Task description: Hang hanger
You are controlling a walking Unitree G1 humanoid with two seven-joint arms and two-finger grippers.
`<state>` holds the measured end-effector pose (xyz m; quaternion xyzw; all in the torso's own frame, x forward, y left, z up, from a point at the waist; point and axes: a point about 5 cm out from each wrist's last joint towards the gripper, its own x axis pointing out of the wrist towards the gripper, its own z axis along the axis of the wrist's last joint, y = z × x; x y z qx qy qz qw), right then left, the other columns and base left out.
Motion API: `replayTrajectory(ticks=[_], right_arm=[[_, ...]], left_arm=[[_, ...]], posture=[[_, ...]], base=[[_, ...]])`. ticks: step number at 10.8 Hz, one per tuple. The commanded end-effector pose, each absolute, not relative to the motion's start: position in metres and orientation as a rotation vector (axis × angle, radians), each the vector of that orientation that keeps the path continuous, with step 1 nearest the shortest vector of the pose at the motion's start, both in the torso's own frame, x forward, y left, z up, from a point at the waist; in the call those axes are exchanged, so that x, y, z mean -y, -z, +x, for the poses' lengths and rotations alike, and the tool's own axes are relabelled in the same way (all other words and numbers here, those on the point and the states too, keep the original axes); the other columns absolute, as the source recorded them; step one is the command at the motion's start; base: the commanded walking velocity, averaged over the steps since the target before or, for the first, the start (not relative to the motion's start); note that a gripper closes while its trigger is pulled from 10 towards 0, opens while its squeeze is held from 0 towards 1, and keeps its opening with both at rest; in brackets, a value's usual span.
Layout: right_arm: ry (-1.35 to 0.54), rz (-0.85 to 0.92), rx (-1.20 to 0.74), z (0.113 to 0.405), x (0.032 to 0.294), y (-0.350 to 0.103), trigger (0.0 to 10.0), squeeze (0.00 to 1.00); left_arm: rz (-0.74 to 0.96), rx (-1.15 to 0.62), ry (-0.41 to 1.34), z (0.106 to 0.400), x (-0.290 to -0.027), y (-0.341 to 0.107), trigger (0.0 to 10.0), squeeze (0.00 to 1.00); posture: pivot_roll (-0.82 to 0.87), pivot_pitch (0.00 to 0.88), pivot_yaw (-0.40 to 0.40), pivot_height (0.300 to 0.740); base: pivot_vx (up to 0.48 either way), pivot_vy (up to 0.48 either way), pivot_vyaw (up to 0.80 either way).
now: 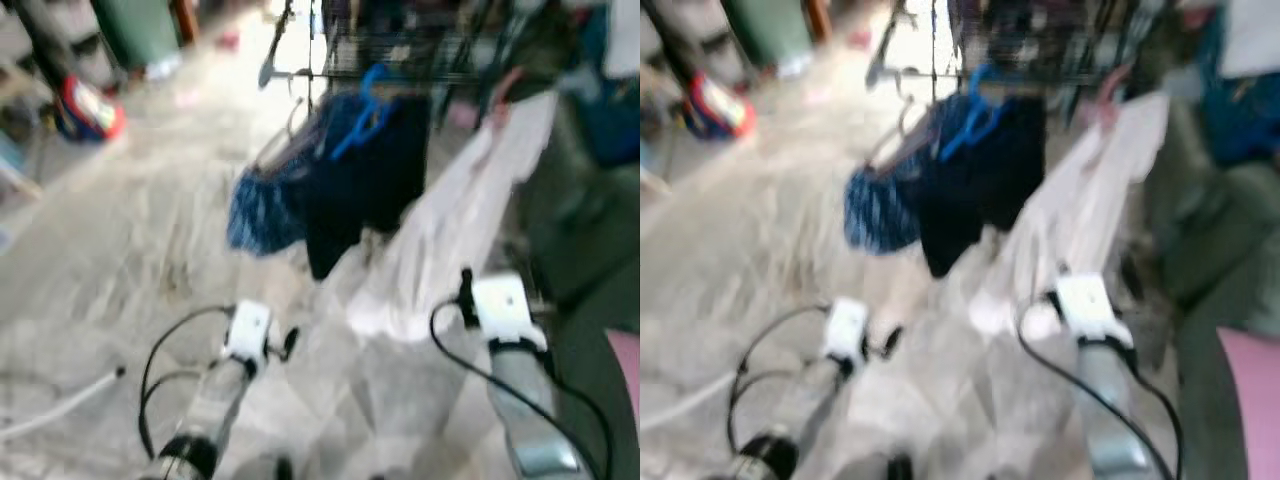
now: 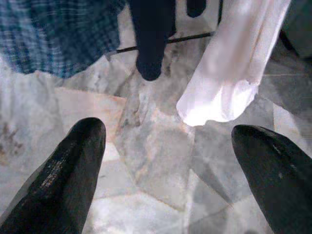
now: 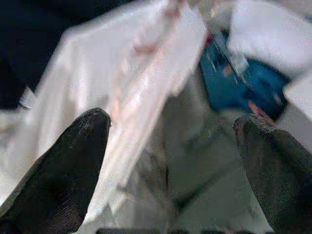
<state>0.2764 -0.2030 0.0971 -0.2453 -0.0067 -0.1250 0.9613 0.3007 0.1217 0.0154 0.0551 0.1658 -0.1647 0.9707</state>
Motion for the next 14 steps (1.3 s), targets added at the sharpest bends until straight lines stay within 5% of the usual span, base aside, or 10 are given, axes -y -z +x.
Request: replayTrajectory(ticks=[1,4,5,6,10,14], right_arm=[[0.246,-0.47,-0.028,0.274,0.203,-0.086,10.0,0.97],[0.245,-0.366,-0.183,0.266,0.208,-0.045,10.0,0.87],[0.22,-0.331,-0.254,0.263,0.208,-0.027,10.0,0.56],[0.202,-0.271,-0.344,0.258,0.208,-0.009,10.0,0.0],[0.13,0.091,-0.6,0.238,0.194,0.039,10.0,0.0],[0.07,0.096,-0.785,0.215,0.181,0.065,10.0,0.0]], left_arm=[[0.127,-0.387,0.3,0.297,-0.133,-0.008,10.0,0.0],[0.143,-0.503,0.245,0.283,-0.146,0.012,10.0,0.0],[0.153,-0.548,0.228,0.276,-0.149,0.02,10.0,0.0],[0.155,-0.604,0.213,0.269,-0.152,0.027,10.0,0.0],[0.152,-0.788,0.101,0.243,-0.171,0.051,10.0,0.0],[0.174,-0.919,0.117,0.224,-0.176,0.064,10.0,0.0]], posture=[[-0.07,0.185,0.041,0.74],[-0.07,0.175,0.043,0.74],[-0.07,0.17,0.044,0.74],[-0.07,0.164,0.044,0.74],[-0.05,0.142,0.055,0.74],[-0.03,0.094,0.045,0.74]], base=[[0.0,0.0,0.0],[0.0,0.0,0.0],[0.0,0.0,0.0],[0.0,0.0,0.0],[0.0,0.0,0.0],[0.0,0.0,0.0]])
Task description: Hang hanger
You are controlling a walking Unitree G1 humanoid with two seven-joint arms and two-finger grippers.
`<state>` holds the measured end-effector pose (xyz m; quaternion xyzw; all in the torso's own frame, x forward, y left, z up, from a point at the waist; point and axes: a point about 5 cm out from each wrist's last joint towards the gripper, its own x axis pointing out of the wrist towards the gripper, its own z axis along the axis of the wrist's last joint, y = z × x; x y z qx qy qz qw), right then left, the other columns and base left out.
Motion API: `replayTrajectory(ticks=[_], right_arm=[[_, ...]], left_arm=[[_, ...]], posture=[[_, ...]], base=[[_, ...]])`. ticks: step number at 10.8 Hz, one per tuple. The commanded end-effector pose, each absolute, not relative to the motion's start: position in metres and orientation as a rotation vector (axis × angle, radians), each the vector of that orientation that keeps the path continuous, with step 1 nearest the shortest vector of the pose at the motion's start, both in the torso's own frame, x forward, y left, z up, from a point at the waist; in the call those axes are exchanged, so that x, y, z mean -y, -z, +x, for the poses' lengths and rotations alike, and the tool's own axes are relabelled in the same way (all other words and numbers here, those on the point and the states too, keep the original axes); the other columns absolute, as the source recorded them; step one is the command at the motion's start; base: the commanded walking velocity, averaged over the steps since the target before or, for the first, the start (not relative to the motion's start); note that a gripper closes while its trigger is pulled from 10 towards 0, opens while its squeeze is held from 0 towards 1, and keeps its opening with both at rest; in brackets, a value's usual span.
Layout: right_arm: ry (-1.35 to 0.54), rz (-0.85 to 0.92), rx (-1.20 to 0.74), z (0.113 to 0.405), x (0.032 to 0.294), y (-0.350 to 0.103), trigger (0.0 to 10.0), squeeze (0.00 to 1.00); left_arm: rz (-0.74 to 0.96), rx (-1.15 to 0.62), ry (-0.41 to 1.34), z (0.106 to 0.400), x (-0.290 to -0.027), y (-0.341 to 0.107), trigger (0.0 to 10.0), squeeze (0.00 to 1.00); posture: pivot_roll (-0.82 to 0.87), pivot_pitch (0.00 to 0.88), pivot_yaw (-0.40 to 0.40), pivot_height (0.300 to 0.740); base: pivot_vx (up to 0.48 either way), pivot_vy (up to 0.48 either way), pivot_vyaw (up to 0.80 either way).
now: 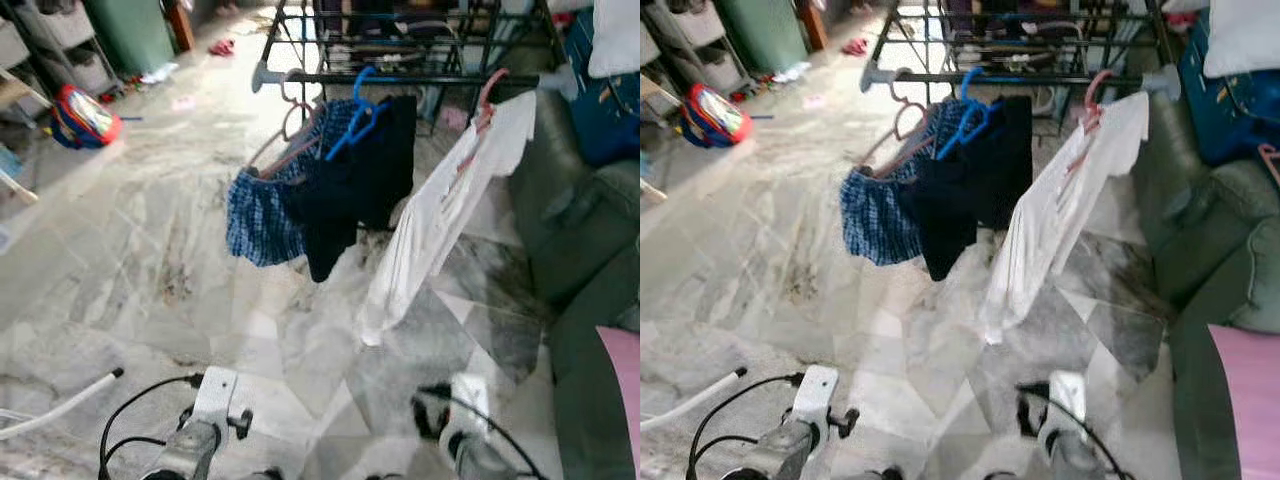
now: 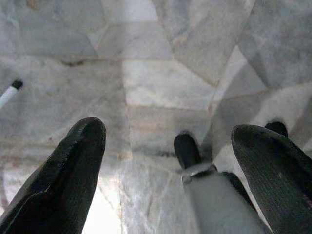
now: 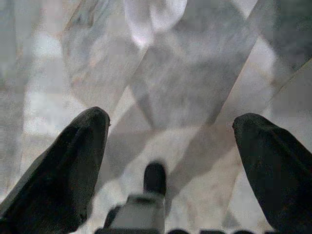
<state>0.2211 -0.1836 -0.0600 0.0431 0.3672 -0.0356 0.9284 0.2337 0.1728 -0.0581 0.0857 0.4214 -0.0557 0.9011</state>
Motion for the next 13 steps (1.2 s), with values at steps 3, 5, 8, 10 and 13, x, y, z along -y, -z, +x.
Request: replayTrajectory(ticks=[3,5,8,10,13], right_arm=[[0.052,0.07,-0.852,0.205,0.179,0.072,10.0,0.0],[0.073,0.104,-0.857,0.204,0.178,0.073,10.0,0.0],[0.11,0.144,-0.855,0.204,0.181,0.073,10.0,0.0],[0.106,0.146,-0.856,0.206,0.179,0.073,10.0,0.0],[0.099,0.146,-0.856,0.208,0.176,0.072,10.0,0.0]], left_arm=[[0.248,-0.946,0.144,0.219,-0.176,0.067,10.0,0.0],[0.255,-0.92,0.097,0.22,-0.177,0.066,10.0,0.0],[0.245,-0.958,0.054,0.209,-0.173,0.074,10.0,0.0],[0.247,-0.974,0.056,0.202,-0.164,0.078,10.0,0.0],[0.236,-0.98,0.037,0.201,-0.172,0.078,10.0,0.0]], posture=[[0.0,0.074,0.049,0.74],[0.02,0.07,0.05,0.74],[0.03,0.069,0.051,0.74],[0.04,0.072,0.046,0.74],[0.04,0.073,0.042,0.74]], base=[[0.0,0.0,0.0],[0.0,0.0,0.0],[0.0,0.0,0.0],[0.0,0.0,0.0],[0.0,0.0,0.0]])
